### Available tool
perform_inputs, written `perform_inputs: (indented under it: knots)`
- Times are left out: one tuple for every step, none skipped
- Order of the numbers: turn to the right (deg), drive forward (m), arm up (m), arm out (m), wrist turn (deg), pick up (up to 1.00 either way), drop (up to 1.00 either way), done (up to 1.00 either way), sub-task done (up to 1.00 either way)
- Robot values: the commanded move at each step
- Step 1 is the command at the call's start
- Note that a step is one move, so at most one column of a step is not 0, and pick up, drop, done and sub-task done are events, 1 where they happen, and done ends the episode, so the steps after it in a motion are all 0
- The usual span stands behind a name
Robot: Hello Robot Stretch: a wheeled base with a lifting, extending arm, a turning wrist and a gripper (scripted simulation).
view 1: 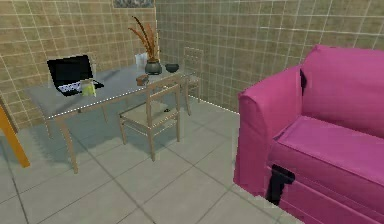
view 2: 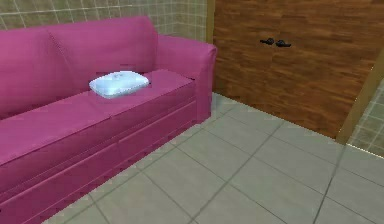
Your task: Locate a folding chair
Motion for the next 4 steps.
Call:
perform_inputs:
  knots:
    - [0.0, 0.15, 0.00, 0.00, 0.0, 0.00, 0.00, 0.00, 0.00]
    - [45.0, 0.00, 0.00, 0.00, 0.0, 0.00, 0.00, 0.00, 0.00]
    - [18.0, 0.00, 0.00, 0.00, 0.0, 0.00, 0.00, 0.00, 0.00]
    - [0.0, 0.05, 0.00, 0.00, 0.0, 0.00, 0.00, 0.00, 0.00]
